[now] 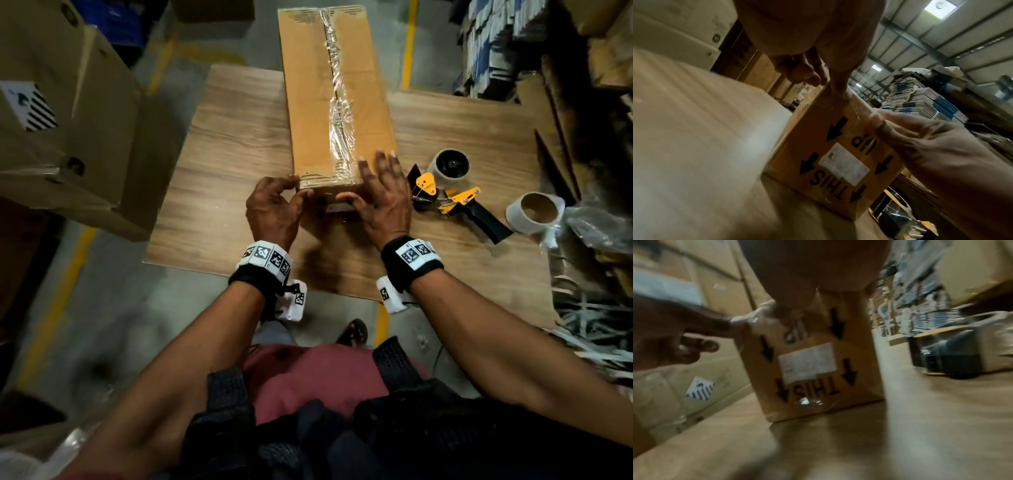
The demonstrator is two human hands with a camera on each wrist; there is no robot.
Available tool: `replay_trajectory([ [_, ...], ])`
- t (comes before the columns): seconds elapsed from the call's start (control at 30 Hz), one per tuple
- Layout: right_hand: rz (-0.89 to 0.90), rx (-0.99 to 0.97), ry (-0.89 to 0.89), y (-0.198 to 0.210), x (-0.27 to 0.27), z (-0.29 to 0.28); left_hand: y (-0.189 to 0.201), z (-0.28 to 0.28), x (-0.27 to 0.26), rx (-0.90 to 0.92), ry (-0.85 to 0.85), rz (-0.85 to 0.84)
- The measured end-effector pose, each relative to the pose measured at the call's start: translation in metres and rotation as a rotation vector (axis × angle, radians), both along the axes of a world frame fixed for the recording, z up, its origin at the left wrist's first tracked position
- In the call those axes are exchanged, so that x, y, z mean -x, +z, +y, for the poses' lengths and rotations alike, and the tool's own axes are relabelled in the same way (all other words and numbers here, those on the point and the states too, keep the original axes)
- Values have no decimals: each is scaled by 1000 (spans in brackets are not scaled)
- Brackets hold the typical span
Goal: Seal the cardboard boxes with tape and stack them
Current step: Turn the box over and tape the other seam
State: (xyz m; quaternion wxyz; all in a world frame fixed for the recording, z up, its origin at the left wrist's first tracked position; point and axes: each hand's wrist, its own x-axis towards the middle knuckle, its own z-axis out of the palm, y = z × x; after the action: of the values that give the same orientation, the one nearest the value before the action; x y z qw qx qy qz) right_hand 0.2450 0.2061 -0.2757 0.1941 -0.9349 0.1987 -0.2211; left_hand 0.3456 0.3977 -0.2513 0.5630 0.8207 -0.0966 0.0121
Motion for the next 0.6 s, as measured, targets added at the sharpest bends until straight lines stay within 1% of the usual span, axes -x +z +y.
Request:
replay_trajectory([
  [0.03, -63, -39, -1, 3, 5, -3, 4, 1, -2, -39, -21, -51],
  [0.1, -111, -143, -71, 6, 15, -15, 12, 2, -2, -98, -63, -130],
  [0.13, -120, -250, -129, 7, 20, -21, 16, 0, -2, -118, -83, -142],
  [0.2, -215, -480, -218, 7, 29, -31, 21, -4, -1, -149, -129, -160],
  [0.23, -261, -538, -243, 8, 31, -35, 23, -7, 1, -175, -152, -185],
  [0.27, -280, -545, -263, 9, 33, -38, 25, -11, 2, -216, -178, -216],
  [0.33, -267, -553, -279, 10, 31, -44, 29, -19, 4, -316, -236, -253],
  [0.4, -257, -596, -280, 11, 27, -47, 30, -24, 1, -377, -270, -273],
  [0.53, -270, -553, -267, 17, 23, -47, 26, -26, -15, -380, -314, -171],
  [0.6, -274, -589, -264, 12, 25, -46, 26, -22, -21, -390, -359, -159],
])
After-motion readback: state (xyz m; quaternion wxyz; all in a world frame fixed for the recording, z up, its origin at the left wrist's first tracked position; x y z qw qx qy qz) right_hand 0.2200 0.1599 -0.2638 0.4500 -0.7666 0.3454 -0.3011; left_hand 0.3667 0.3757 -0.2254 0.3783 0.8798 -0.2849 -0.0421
